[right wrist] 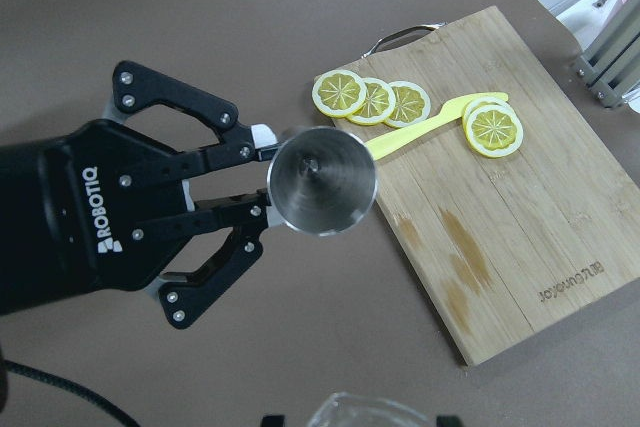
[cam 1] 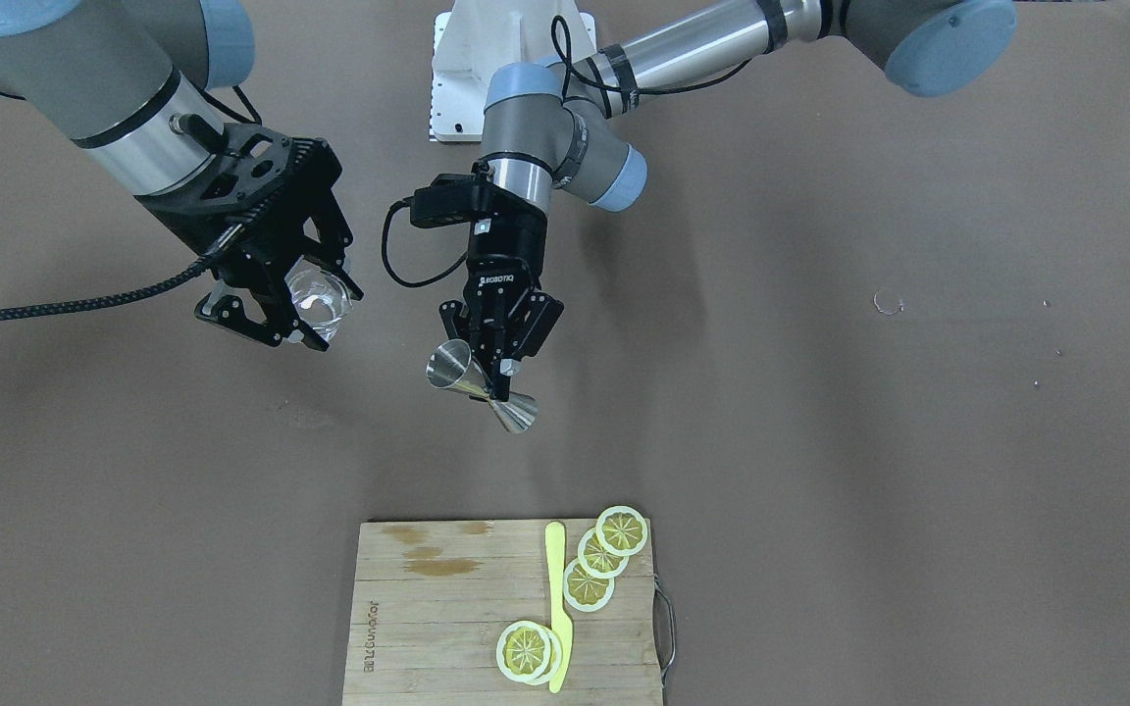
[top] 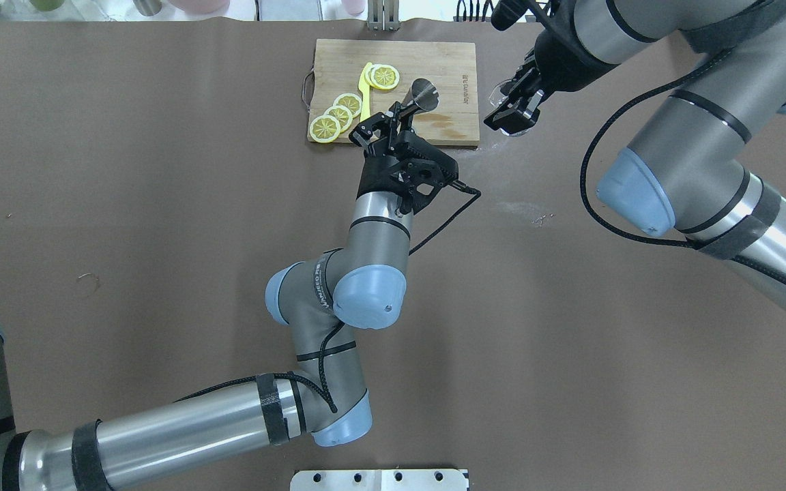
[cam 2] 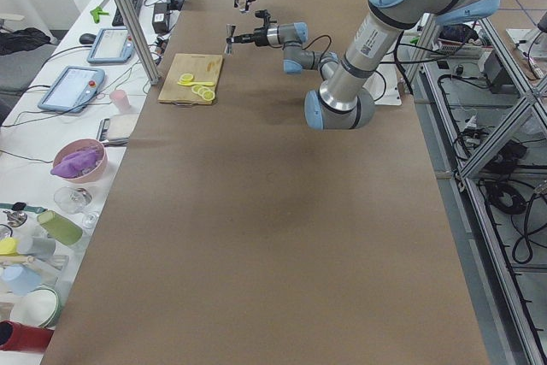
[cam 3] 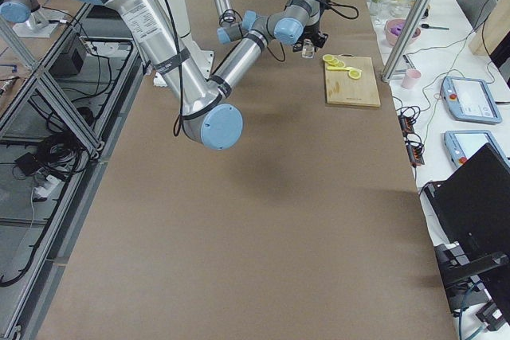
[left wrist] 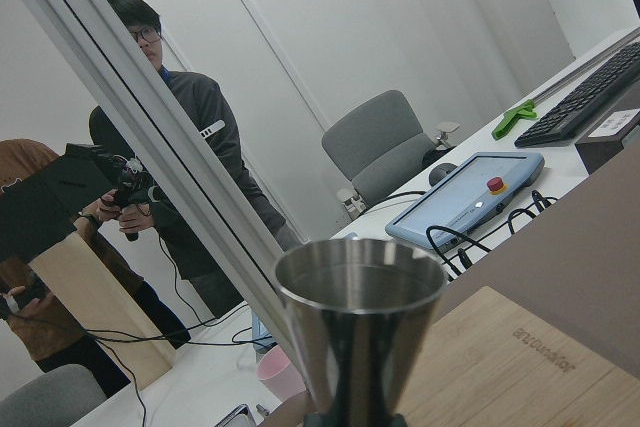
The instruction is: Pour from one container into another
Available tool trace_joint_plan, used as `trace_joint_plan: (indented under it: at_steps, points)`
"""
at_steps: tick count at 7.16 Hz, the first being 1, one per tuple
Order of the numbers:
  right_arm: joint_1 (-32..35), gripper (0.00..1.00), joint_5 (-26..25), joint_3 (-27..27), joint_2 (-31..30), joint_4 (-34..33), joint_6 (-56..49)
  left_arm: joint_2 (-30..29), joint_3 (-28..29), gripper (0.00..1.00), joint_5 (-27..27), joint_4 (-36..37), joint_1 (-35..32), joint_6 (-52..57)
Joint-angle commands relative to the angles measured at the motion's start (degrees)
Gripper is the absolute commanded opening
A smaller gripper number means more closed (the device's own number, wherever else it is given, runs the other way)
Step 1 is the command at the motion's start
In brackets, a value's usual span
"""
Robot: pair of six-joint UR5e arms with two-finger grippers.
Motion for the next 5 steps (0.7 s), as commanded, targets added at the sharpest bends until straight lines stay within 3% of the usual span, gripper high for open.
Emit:
trace_joint_plan:
  at_steps: [1, 3, 5]
  points:
    - [0.39, 0.00, -0.08, -1.13, 1.13, -0.74, 0.17, -2.39, 2.17, 0.00, 0.09, 1.12, 0.64, 0.01]
    - [0.30, 0.00, 0.01, -2.02, 5.26, -6.78, -0.09, -6.61, 6.56, 0.00, 1.49, 1.83, 1.08, -0.16]
    - [0.22, 0.00, -0.25, -2.02, 5.37, -9.17, -1.23, -9.17, 8.25, 0.00, 1.76, 4.03, 1.35, -0.52]
